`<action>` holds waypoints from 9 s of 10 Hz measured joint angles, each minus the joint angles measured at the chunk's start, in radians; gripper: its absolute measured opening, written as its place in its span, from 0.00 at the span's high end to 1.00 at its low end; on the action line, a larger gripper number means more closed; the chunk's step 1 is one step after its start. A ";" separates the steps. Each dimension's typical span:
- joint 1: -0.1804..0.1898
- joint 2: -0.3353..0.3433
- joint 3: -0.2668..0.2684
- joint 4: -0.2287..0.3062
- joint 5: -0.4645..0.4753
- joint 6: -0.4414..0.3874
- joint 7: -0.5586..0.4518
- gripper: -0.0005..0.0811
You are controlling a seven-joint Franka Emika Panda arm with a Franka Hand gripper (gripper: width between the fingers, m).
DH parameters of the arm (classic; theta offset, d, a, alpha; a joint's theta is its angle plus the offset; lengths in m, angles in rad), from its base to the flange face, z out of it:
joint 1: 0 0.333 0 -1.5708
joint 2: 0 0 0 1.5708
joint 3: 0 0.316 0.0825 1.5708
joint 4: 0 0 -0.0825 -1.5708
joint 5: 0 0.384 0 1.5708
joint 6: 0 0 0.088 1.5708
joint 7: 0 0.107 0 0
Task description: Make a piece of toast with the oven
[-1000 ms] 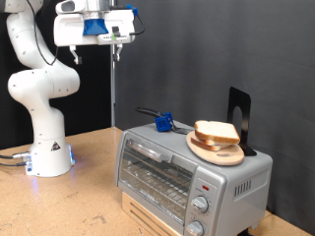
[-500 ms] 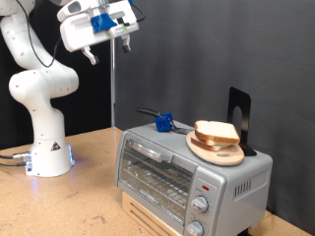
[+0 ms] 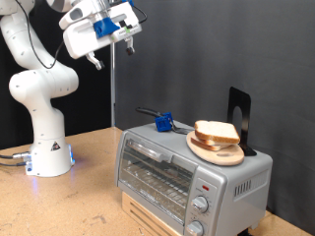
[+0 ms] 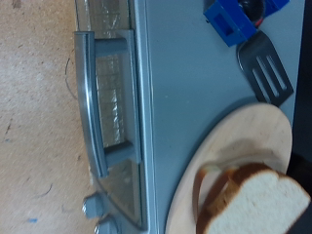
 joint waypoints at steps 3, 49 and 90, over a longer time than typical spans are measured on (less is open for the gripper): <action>0.048 0.137 -0.081 0.043 0.027 -0.093 -0.165 0.00; -0.191 0.978 -0.104 0.049 -0.041 0.643 -0.144 0.00; -0.258 0.264 0.343 0.076 0.333 0.020 -1.033 0.00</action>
